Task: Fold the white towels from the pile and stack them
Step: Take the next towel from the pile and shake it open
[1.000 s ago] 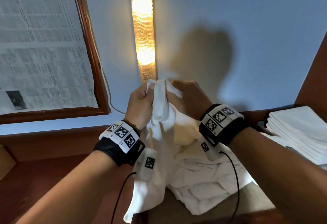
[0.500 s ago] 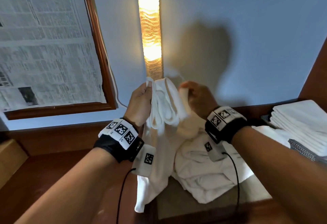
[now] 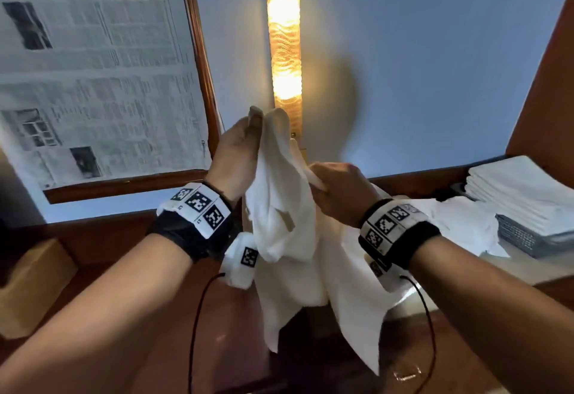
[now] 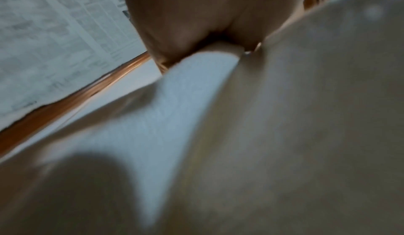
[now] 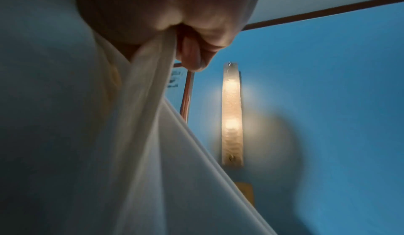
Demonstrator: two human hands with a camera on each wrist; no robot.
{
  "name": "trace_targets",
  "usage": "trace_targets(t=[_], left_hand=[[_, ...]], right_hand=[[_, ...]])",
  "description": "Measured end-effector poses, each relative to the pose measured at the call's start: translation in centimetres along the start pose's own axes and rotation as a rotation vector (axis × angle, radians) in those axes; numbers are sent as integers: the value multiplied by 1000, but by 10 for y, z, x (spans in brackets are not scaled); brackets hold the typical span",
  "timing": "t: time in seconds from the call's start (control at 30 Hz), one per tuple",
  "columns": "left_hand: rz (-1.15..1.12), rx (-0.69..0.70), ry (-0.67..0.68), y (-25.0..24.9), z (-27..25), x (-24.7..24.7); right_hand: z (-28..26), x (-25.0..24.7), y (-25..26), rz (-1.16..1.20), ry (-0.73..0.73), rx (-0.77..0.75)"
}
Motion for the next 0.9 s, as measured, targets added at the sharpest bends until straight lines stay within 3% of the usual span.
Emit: trace_targets(t=[0.07, 0.13, 0.2, 0.27, 0.33, 0.43, 0.57, 0.7, 0.77, 0.9], left_hand=[[-84, -20, 12, -2, -27, -26], [-121, -38, 4, -9, -58, -50], [-79, -54, -11, -11, -84, -67], [-47, -61, 23, -11, -109, -72], [-142, -116, 46, -3, -127, -71], [-478, -179, 75, 10, -145, -65], [-363, -224, 61, 13, -171, -56], [-272, -155, -35, 3, -190, -82], [-207, -136, -67, 0, -196, -103], [-134, -136, -115, -2, -211, -140]], right_hand=[[-21, 38, -11, -41, 165, 152], [-51, 64, -29, 64, 236, 366], [-77, 75, -31, 282, 197, 549], [-79, 77, -13, 421, 106, 614], [-60, 68, 26, 466, 41, 580], [-20, 43, 102, 516, 26, 364], [13, 16, 177, 389, 53, 98], [1, 24, 197, 358, 147, 73], [-20, 51, 195, 350, 285, 69], [-64, 120, 155, 168, 555, 318]])
Point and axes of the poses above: each hand's wrist, its own z-axis towards the middle knuckle, its own x-axis out of the palm, y = z × x, the point moved 6 cm from there along z, towards the middle knuckle, and after that the axes turned 15 degrees about y, right-handed, at the moved point
